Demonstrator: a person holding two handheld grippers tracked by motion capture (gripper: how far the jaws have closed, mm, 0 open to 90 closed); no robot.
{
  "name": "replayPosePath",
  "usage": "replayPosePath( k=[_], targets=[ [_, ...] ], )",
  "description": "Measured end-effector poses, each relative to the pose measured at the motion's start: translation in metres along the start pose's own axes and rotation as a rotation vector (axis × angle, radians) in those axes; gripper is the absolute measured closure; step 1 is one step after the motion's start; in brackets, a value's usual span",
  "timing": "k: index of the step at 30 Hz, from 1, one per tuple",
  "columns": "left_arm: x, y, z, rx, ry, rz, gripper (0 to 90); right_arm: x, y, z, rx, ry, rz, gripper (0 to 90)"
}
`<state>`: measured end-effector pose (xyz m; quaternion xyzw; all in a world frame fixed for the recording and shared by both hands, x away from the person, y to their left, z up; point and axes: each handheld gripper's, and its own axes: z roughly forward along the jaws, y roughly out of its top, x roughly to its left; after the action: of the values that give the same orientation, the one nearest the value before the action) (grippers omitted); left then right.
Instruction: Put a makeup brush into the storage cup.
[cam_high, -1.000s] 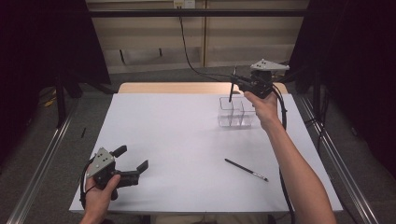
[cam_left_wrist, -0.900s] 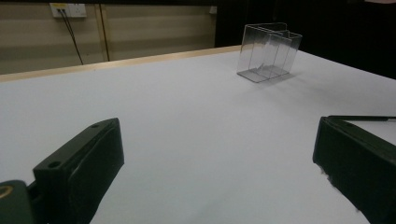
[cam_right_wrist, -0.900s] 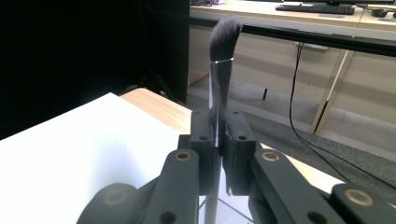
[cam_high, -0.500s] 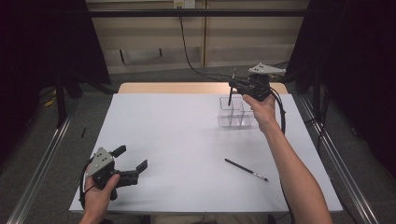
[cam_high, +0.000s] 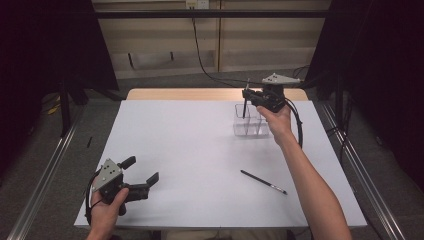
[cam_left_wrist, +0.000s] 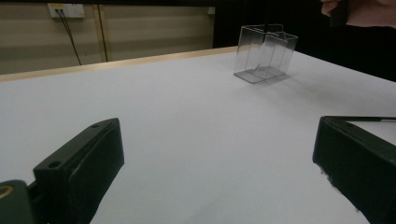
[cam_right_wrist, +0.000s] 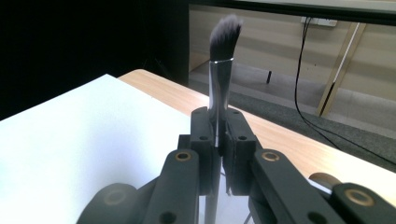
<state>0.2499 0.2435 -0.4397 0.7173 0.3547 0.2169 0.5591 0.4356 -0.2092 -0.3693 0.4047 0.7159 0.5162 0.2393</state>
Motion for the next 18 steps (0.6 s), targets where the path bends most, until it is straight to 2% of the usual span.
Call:
replayPosePath(
  k=[3, 18],
  targets=[
    [-0.001, 0.0, -0.001, -0.003, 0.001, 0.0, 2.0, 0.0, -0.005, 0.002, 0.018, -0.003, -0.008, 84.1],
    [-0.003, 0.001, -0.002, -0.002, 0.008, 0.025, 2.1, 0.004, -0.016, 0.009, 0.03, 0.008, 0.005, 84.1]
  ],
)
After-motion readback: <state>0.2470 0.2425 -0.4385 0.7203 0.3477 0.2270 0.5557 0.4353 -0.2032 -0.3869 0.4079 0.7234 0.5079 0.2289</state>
